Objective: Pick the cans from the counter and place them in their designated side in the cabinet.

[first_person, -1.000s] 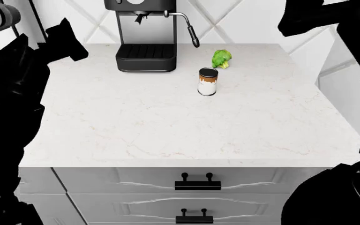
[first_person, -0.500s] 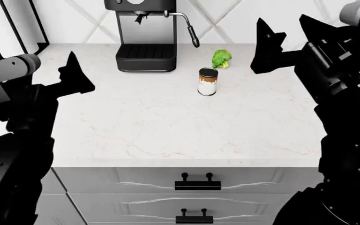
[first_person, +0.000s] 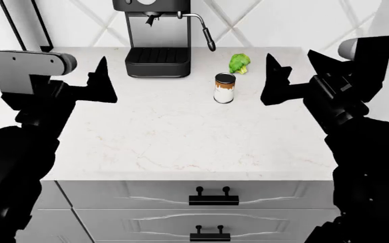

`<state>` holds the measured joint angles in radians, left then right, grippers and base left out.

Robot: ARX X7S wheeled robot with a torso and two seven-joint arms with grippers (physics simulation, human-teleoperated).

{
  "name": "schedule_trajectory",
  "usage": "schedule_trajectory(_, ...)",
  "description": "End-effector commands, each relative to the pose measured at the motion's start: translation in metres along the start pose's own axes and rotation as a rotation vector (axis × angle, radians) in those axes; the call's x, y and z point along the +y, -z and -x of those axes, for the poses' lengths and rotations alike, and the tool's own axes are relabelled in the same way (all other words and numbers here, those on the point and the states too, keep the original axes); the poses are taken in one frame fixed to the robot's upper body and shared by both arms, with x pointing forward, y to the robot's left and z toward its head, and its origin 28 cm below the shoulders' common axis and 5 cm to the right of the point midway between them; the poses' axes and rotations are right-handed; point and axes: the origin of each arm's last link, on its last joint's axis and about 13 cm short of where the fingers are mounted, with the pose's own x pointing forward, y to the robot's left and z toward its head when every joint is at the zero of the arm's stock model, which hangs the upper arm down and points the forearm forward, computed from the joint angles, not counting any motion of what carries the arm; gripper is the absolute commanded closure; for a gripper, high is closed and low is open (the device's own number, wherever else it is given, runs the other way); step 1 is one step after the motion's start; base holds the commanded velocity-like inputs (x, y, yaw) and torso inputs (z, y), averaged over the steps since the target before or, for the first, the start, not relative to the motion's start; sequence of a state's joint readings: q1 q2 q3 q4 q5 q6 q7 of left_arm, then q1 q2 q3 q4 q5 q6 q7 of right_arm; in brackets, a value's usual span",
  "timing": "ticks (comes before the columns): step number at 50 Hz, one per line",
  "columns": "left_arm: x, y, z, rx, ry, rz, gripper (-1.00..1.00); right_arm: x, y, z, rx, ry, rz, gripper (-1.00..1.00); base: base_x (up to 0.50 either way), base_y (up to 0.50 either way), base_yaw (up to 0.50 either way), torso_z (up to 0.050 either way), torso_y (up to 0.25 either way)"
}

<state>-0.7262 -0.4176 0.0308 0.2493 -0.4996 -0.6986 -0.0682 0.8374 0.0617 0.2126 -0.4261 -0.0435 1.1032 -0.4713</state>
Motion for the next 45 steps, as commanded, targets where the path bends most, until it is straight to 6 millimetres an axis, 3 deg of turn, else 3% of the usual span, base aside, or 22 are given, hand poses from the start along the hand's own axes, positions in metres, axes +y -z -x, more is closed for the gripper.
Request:
schedule_trajectory(1, 0.001, -0.014, -0.013, 0.106, 0.129, -0.081, -1.00, 0.004, -0.005, 0.017, 0.068, 0.009, 0.000, -1.00, 0.00, 0.00, 0.00, 0.000, 0.000)
schedule_trajectory(14, 0.002, -0.029, -0.024, 0.130, 0.135, -0.074, -1.00, 0.004, -0.023, 0.026, 0.116, 0.001, -0.038, -1.00, 0.00, 0.00, 0.00, 0.000, 0.000)
schedule_trajectory(24, 0.002, -0.032, -0.024, 0.131, 0.133, -0.072, -1.00, 0.003, -0.026, 0.024, 0.115, -0.008, -0.031, -1.00, 0.29, 0.00, 0.00, 0.000, 0.000)
schedule_trajectory(35, 0.002, -0.032, -0.023, 0.130, 0.132, -0.065, -1.00, 0.004, -0.021, 0.024, 0.118, -0.011, -0.039, -1.00, 0.31, 0.00, 0.00, 0.000, 0.000)
schedule_trajectory(45, 0.004, -0.035, -0.022, 0.127, 0.133, -0.065, -1.00, 0.010, -0.006, 0.018, 0.213, -0.008, -0.049, -1.00, 0.00, 0.00, 0.00, 0.000, 0.000)
